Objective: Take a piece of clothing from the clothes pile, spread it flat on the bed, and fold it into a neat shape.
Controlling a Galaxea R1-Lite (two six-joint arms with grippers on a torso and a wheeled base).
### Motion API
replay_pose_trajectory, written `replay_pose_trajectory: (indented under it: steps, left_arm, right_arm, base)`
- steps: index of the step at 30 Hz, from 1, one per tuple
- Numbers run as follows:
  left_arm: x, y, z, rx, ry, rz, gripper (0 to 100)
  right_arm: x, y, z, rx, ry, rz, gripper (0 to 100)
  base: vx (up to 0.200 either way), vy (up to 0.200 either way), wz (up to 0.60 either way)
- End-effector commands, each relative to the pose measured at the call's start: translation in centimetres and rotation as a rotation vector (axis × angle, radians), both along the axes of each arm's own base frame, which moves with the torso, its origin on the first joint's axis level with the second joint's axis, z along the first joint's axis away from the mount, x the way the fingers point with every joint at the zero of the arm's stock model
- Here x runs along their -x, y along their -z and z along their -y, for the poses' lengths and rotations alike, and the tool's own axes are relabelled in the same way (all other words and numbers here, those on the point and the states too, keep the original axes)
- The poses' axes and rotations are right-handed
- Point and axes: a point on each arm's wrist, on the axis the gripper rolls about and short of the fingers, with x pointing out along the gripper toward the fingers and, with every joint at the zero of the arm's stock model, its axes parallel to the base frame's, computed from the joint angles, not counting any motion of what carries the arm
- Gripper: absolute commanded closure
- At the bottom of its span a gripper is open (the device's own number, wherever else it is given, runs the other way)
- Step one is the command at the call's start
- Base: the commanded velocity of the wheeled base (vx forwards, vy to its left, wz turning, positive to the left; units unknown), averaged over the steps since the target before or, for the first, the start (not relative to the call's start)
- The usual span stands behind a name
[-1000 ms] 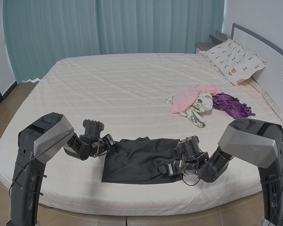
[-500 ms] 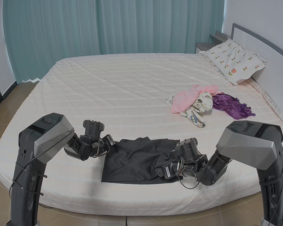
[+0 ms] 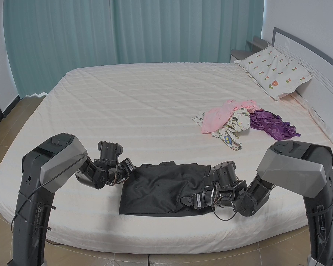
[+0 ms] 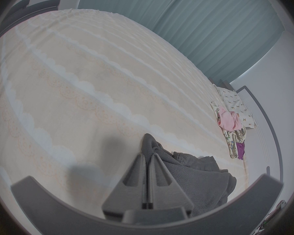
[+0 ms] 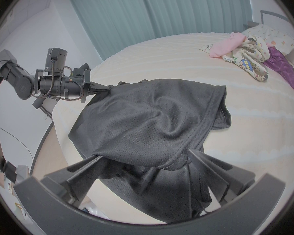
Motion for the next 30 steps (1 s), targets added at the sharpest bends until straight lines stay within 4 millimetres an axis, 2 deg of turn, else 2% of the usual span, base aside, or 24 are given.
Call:
replay_pose_trajectory:
  steps: [1, 2, 12, 18, 27, 30]
  left_arm:
    - [0.0, 0.0, 0.0, 0.0, 0.0, -0.001, 100]
    - [0.0, 0.0, 0.0, 0.0, 0.0, 0.001, 100]
    - [0.0, 0.0, 0.0, 0.0, 0.0, -0.001, 100]
    - [0.0, 0.0, 0.0, 0.0, 0.0, -0.001, 100]
    - [0.0, 0.2, -0.1, -0.002, -0.003, -0.005, 100]
    - [0.0, 0.2, -0.1, -0.002, -0.003, -0.005, 100]
  right_arm:
    - [-0.3, 0.2, 0.3, -0.006, 0.019, -0.009, 0]
    - [-0.4, 0.3, 0.3, -0.007, 0.021, -0.01, 100]
    - [-0.4, 0.7, 1.6, 0.008, 0.054, -0.032, 100]
    - [-0.3, -0.4, 2.2, 0.002, 0.068, -0.019, 100]
    - [-1.3, -1.7, 4.6, -0.013, 0.13, 0.01, 100]
    - [-1.0, -2.2, 5.1, -0.01, 0.132, 0.005, 100]
  base:
    - [0.0, 0.0, 0.0]
    - [0.0, 0.0, 0.0]
    - [0.0, 0.0, 0.0]
    - [0.0, 0.0, 0.0]
    - [0.0, 0.0, 0.0]
    - [0.0, 0.0, 0.0]
